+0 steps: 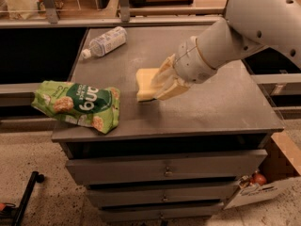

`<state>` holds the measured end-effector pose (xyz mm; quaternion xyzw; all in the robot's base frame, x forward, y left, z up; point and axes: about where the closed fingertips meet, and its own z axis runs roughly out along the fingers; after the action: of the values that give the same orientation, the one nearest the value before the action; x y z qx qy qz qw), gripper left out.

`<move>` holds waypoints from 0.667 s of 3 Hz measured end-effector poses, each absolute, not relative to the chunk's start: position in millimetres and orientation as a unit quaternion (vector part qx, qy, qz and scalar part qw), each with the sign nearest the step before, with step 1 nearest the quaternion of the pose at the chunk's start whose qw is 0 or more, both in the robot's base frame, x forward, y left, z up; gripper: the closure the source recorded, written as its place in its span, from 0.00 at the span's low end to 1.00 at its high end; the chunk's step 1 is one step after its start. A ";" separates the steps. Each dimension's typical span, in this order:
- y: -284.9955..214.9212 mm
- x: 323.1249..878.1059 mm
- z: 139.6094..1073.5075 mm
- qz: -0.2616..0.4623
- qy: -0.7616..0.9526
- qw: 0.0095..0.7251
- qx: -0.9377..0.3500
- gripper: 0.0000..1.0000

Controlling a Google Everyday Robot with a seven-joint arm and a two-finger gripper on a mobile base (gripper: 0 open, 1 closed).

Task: Move sponge near green rice chip bag

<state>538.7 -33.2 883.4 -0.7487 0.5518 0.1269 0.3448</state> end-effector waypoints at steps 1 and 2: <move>-14.3 527.2 874.8 0.147 0.535 0.329 -0.764 0.59; -13.2 526.6 874.6 0.148 0.534 0.329 -0.765 0.36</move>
Offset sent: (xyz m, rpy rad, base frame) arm -0.0107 0.0174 -0.0079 -0.0064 0.0293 0.0558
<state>526.6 -13.2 874.6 -0.7648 0.5340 0.1478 0.3287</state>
